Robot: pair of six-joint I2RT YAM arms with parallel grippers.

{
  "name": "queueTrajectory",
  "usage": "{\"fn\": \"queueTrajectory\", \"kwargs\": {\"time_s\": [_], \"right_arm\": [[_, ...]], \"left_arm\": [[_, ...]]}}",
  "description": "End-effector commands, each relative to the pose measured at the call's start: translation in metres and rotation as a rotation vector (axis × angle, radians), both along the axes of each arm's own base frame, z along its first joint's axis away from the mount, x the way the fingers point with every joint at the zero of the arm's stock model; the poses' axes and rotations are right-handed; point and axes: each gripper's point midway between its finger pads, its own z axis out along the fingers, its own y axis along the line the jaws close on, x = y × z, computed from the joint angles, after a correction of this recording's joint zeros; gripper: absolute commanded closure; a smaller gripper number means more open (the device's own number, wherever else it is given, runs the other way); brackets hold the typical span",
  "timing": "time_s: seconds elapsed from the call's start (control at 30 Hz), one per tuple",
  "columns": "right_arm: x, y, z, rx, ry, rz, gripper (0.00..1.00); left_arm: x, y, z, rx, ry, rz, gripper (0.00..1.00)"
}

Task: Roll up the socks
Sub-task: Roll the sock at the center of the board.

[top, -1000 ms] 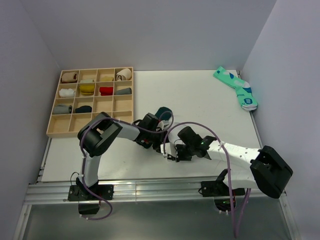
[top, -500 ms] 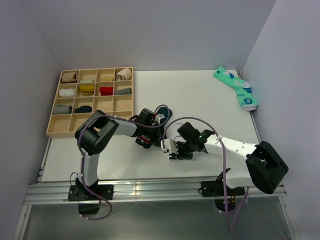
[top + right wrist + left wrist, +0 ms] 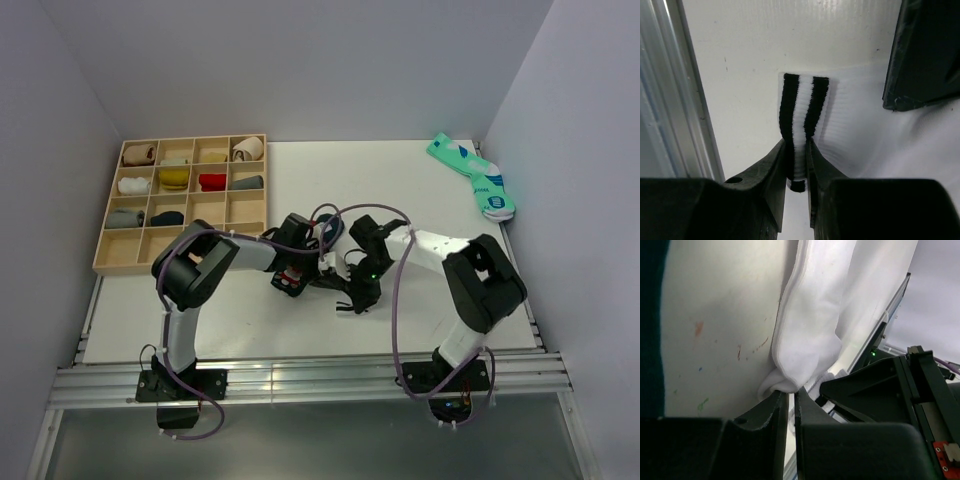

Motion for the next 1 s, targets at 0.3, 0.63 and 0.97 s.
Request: {"fn": "queueTrajectory", "kwargs": {"time_s": [0.3,0.63,0.97], "right_arm": [[0.017,-0.005,-0.004,-0.034,0.159,-0.139,0.87],[0.015,-0.008,-0.006,-0.031,0.199,-0.148,0.87],[0.017,-0.009,-0.004,-0.027,0.228,-0.156,0.87]], "left_arm": [[0.03,-0.009,-0.004,0.02,-0.223,0.013,0.68],[0.035,0.0,0.033,-0.08,-0.394,0.063,0.61],[0.01,0.024,0.054,-0.172,-0.52,0.069,0.63]]}}
